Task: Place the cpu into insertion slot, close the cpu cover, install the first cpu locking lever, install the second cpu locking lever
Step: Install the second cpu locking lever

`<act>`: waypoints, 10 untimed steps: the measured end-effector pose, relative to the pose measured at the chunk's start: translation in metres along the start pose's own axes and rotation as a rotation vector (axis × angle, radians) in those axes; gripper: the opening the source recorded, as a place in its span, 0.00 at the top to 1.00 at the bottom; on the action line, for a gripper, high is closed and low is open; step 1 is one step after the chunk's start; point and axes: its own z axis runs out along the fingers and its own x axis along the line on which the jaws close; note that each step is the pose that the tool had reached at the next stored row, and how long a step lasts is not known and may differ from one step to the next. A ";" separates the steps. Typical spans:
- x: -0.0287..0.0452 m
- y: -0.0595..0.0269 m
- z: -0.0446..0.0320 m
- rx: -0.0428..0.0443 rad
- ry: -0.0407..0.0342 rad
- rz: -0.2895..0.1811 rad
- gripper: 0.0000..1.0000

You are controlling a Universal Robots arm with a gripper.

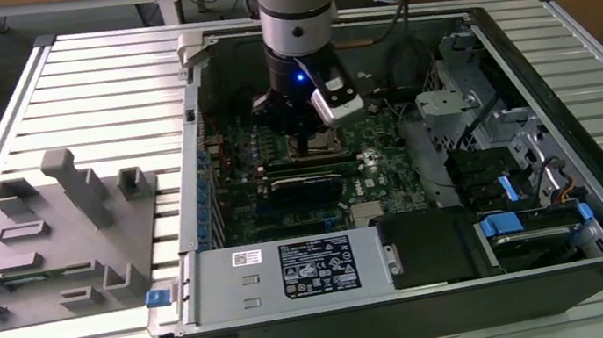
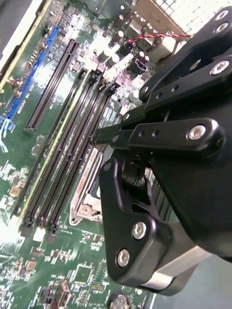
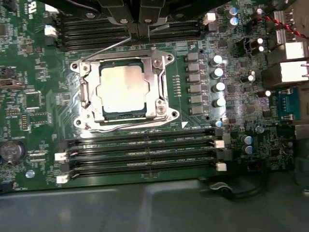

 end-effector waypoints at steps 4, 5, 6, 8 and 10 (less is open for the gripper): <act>0.0016 -0.0001 0.0024 0.0002 0.0000 0.000 0.89; 0.0018 -0.0001 0.0029 0.0003 0.0000 0.000 0.89; 0.0019 -0.0002 0.0031 0.0005 0.0001 0.000 0.89; 0.0019 -0.0002 0.0031 0.0007 0.0001 0.000 0.89; 0.0019 -0.0001 0.0037 0.0004 0.0000 0.000 0.89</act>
